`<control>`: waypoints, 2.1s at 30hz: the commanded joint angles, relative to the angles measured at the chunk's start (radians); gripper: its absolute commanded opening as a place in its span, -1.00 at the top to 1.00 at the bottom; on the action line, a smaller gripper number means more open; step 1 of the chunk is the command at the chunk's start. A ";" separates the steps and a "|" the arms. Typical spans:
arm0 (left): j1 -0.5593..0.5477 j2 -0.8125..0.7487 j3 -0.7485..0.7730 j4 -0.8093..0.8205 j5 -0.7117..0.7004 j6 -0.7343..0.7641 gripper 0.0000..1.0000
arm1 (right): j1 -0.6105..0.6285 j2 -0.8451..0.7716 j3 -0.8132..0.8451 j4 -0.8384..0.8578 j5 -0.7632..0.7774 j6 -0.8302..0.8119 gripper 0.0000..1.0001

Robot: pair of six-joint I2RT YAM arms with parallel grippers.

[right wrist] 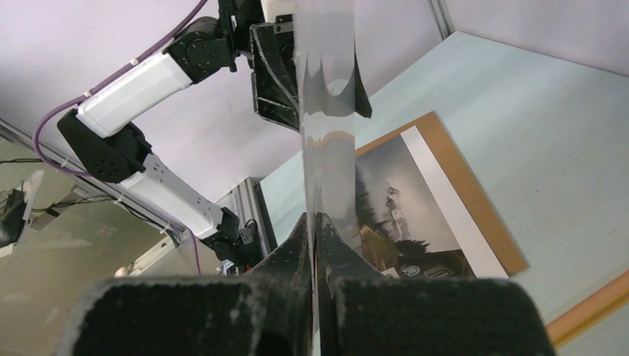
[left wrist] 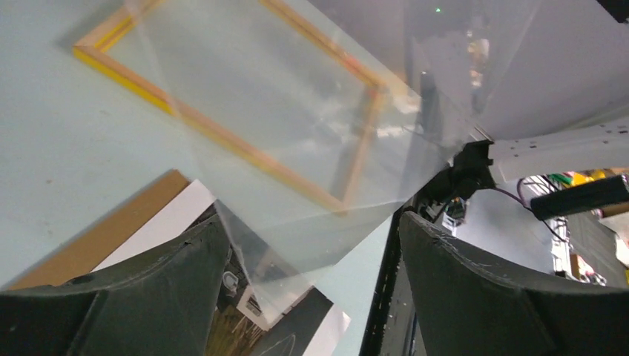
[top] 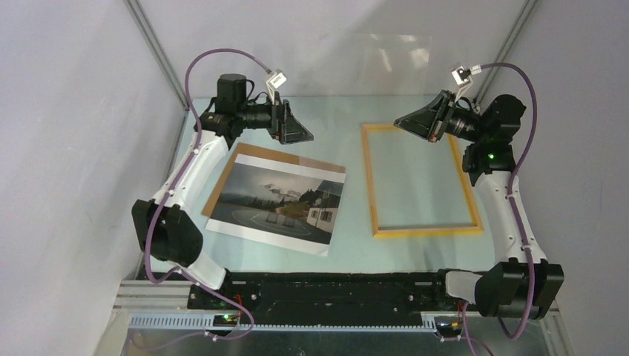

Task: Put the photo into the frame
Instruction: Pick up the photo frame item at the center of the board.

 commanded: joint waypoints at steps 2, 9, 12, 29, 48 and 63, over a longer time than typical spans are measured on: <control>-0.033 -0.010 0.020 0.053 0.088 -0.050 -0.65 | -0.016 -0.002 -0.026 0.155 0.004 0.071 1.00; -0.057 -0.023 0.027 0.080 0.101 -0.093 -0.25 | -0.029 -0.010 -0.031 0.080 0.038 0.008 1.00; -0.057 -0.029 0.031 0.085 0.099 -0.114 -0.07 | -0.035 -0.018 -0.031 0.016 0.058 -0.065 1.00; -0.058 -0.044 0.017 0.094 0.099 -0.155 0.99 | -0.067 -0.034 -0.105 -0.044 0.124 -0.180 1.00; -0.084 -0.083 -0.161 0.450 -0.048 -0.605 1.00 | -0.172 -0.077 -0.120 -0.368 0.328 -0.393 -0.78; -0.063 -0.121 -0.180 0.449 -0.106 -0.676 1.00 | -0.267 0.141 -0.053 -0.692 0.952 -0.816 -0.75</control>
